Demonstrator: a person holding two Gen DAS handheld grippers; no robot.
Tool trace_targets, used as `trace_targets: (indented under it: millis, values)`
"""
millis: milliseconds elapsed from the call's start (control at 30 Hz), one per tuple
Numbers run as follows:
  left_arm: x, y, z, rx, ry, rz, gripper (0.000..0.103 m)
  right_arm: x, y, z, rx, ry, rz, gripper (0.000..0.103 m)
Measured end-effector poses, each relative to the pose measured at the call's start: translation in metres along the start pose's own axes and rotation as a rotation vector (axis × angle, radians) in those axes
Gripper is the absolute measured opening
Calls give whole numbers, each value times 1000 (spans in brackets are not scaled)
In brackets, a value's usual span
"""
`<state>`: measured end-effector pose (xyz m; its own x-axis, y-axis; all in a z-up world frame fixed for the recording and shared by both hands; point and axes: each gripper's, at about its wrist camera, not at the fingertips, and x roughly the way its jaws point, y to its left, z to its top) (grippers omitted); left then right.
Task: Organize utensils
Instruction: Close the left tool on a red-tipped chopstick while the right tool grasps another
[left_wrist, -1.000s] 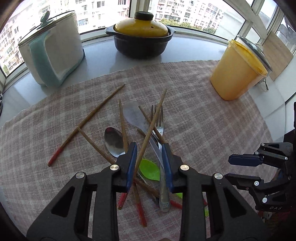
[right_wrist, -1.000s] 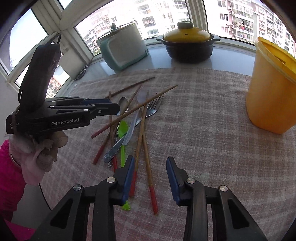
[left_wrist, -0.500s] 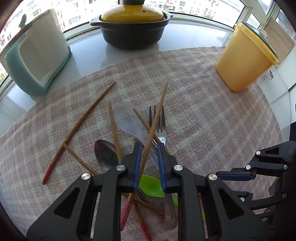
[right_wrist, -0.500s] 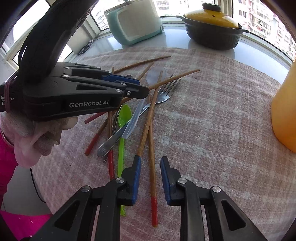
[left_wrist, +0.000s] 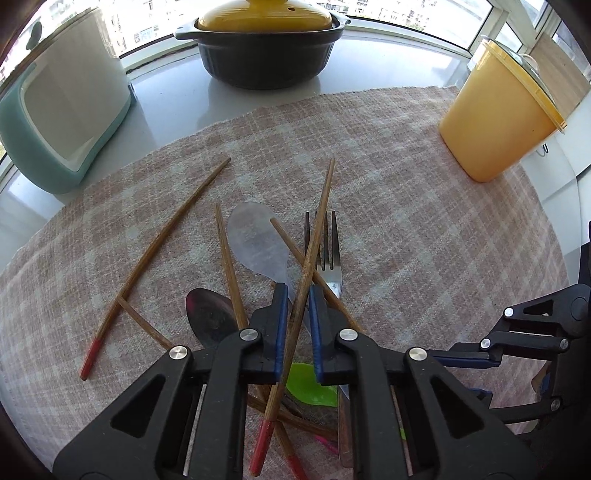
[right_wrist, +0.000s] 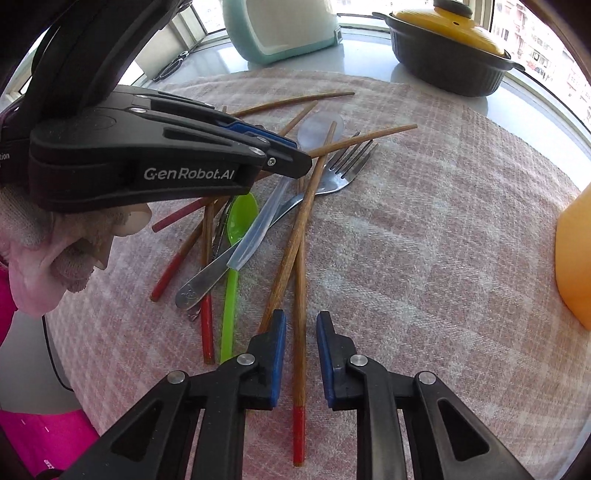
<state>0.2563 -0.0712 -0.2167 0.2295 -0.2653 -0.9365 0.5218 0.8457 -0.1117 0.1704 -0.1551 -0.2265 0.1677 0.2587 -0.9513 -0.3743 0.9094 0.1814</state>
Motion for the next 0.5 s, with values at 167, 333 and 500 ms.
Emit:
trace_targets:
  millis: [167,333,500]
  values:
    - [0,3,1,-19,-10,-12,5,11,4,17,-13,8,-14,15]
    - [-2,11,0,-59,-21,-20,4,19,7,29,-47,13,-42,9]
    - [-8,17,-4,-87,-37,-26,4,22,6,35,-41,23,-36,4]
